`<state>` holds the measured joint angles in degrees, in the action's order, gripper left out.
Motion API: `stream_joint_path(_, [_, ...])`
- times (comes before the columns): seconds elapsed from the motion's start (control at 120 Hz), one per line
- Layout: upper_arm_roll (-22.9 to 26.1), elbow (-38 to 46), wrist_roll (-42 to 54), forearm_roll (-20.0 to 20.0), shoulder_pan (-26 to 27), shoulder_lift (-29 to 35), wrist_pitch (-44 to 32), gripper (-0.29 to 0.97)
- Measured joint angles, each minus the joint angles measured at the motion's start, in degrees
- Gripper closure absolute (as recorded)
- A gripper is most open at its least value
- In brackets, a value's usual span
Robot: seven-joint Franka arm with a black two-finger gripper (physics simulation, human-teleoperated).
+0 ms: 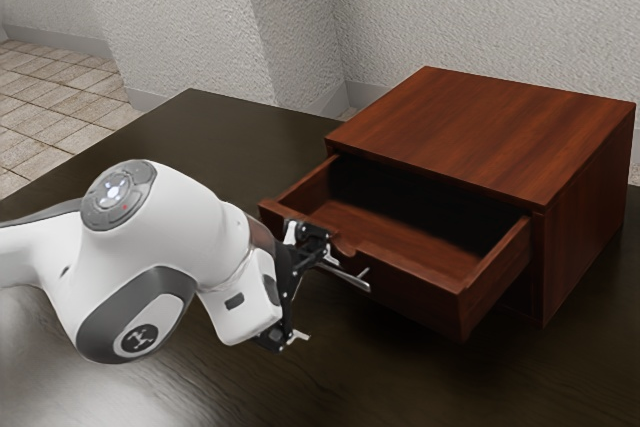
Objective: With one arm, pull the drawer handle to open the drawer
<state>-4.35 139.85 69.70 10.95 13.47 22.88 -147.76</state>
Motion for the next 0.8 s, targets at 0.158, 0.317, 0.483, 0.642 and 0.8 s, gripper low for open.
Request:
stream_joint_path(0.158, [-0.12,2.21,-0.02,-0.44,0.83,2.78,1.63,-0.01])
stream_joint_path(0.317, [-1.24,2.71,-0.01,0.02,2.78,5.89,3.87,0.01])
stream_joint_path(0.483, [-1.36,2.24,-0.01,0.11,4.05,9.36,5.92,0.0])
stream_joint_path(0.642, [-1.09,-1.06,0.04,-1.03,4.28,9.88,7.94,0.0])
stream_joint_path(0.8, [0.25,-11.85,-0.71,-3.68,4.29,9.21,13.32,0.0])
